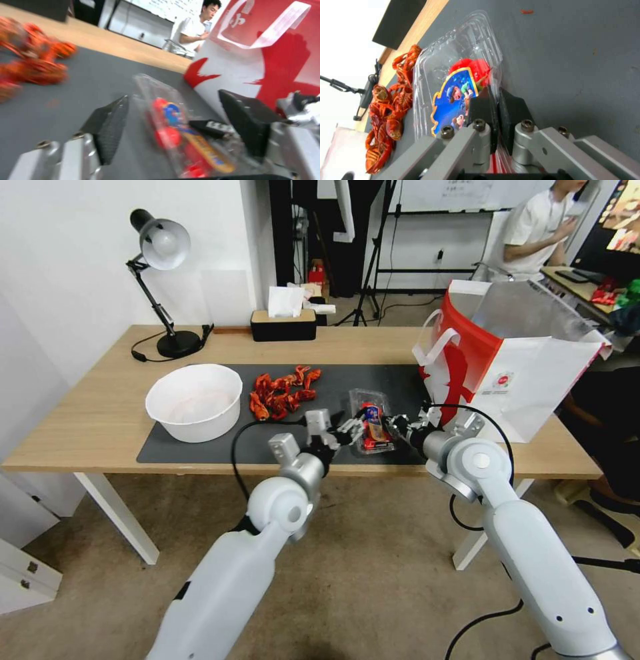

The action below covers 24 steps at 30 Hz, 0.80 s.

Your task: Close the disposable takeout box, then place it into the delivery bag.

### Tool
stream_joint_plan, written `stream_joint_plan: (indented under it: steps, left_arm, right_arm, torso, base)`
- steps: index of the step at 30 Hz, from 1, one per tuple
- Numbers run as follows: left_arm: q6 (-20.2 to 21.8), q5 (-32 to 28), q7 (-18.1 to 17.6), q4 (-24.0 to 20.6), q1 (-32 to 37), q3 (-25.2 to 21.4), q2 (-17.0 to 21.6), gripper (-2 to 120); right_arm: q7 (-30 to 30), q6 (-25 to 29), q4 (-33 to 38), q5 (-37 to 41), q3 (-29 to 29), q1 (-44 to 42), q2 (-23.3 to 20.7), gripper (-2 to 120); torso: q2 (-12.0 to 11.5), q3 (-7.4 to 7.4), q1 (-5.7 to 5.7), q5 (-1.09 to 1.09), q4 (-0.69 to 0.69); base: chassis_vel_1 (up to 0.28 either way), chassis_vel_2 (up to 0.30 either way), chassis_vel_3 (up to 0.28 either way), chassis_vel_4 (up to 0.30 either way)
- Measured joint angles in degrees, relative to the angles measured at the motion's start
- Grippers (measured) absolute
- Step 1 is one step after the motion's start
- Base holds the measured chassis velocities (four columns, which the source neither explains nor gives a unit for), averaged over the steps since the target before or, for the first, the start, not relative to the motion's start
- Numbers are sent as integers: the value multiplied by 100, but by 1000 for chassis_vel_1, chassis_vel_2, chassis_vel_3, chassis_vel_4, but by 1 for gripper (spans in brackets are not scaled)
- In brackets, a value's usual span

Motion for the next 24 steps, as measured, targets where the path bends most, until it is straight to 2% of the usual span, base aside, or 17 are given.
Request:
stream_joint_plan:
  steps: [1, 2, 4, 6, 7, 16, 22, 24]
  left_arm:
    - [-57, 424, 135, -112, 183, -139, 95, 82]
    - [-57, 424, 135, -112, 183, -139, 95, 82]
    - [-187, 960, 304, -267, 436, -318, 251, 91]
    - [-198, 996, 314, -283, 459, -333, 267, 91]
    - [-255, 1212, 362, -431, 651, -442, 398, 98]
    - [-479, 2269, 402, -1130, 1516, -968, 854, 100]
    - [-578, 2722, 408, -1382, 1969, -1283, 942, 100]
    - [-752, 3032, 389, -1471, 2336, -1469, 937, 100]
  right_arm:
    - [0, 0, 3, -19, 1, -6, 13, 0]
    - [0, 0, 3, -19, 1, -6, 13, 0]
    - [1, 0, 9, -38, 2, -10, 32, 0]
    - [1, 0, 9, -39, 2, -10, 33, 0]
    - [2, 0, 9, -53, 2, -8, 49, 0]
    - [0, 0, 10, -92, 35, -19, 96, 0]
    - [-9, 1, 50, -86, 114, -79, 130, 0]
    - [-9, 1, 98, -63, 183, -136, 159, 0]
  torso:
    - [0, 0, 0, -1, 0]
    - [0, 0, 0, -1, 0]
    - [0, 0, 0, -1, 0]
    - [0, 0, -1, -2, 1]
    - [1, 0, 0, 0, 0]
    - [1, 0, 0, 0, 1]
    - [1, 0, 0, 2, 2]
    - [1, 0, 0, 1, 2]
  base:
    - [0, 0, 0, 0]
    - [0, 0, 0, 0]
    - [0, 0, 0, 0]
    - [0, 0, 0, 0]
    - [0, 0, 0, 0]
    - [0, 0, 0, 0]
    - [0, 0, 0, 0]
    - [0, 0, 0, 0]
